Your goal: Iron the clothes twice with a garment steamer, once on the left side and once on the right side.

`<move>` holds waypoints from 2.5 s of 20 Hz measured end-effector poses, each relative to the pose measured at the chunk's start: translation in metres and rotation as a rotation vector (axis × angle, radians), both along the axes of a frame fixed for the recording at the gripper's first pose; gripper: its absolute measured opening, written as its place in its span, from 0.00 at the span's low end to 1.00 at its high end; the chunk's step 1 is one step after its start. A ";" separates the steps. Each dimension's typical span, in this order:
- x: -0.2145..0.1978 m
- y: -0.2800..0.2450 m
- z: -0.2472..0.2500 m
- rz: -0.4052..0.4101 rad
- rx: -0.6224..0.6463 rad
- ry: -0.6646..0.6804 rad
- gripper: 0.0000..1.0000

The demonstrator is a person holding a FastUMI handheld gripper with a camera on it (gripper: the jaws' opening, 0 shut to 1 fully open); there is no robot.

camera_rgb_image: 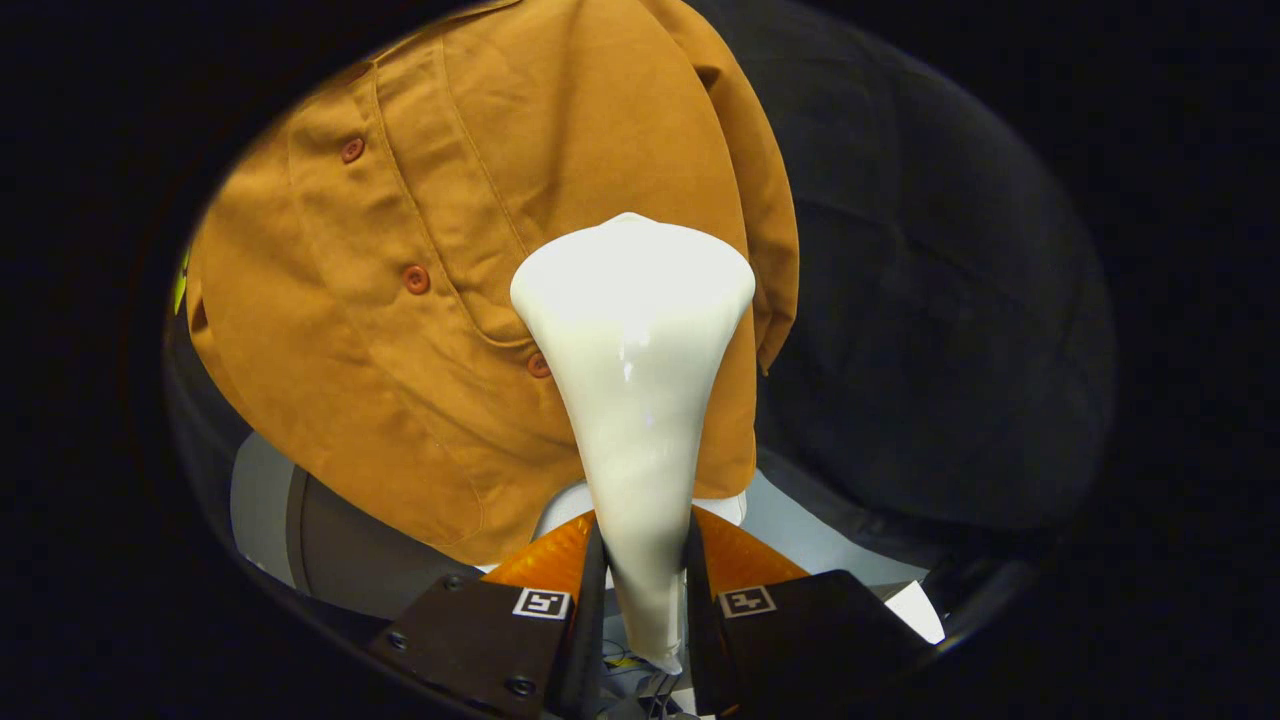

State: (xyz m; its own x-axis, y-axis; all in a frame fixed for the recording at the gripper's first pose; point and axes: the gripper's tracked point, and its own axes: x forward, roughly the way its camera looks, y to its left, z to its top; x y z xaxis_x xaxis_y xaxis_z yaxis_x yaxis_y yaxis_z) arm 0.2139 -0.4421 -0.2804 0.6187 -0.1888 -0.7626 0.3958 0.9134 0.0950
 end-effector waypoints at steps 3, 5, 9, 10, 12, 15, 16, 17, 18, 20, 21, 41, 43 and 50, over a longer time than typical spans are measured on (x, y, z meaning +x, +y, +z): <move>0.003 -0.005 -0.003 -0.025 0.015 0.044 0.39; 0.005 -0.009 0.000 -0.038 0.012 0.069 0.39; 0.005 -0.009 0.007 -0.062 -0.002 0.084 0.39; 0.006 -0.008 0.011 -0.068 -0.011 0.074 0.39; 0.005 -0.008 0.016 -0.078 -0.035 0.044 0.39; 0.008 -0.004 0.041 -0.076 -0.081 -0.026 0.39; 0.008 -0.001 0.050 -0.072 -0.102 -0.057 0.39; 0.008 0.005 0.059 -0.065 -0.122 -0.089 0.39; 0.009 0.011 0.070 -0.055 -0.140 -0.122 0.39; 0.014 0.029 0.093 -0.024 -0.177 -0.190 0.39; 0.016 0.039 0.104 -0.009 -0.190 -0.226 0.39; -0.057 0.427 0.196 0.423 -0.160 -0.536 0.39; -0.064 0.440 0.197 0.425 -0.171 -0.538 0.39; -0.072 0.456 0.199 0.412 -0.170 -0.540 0.39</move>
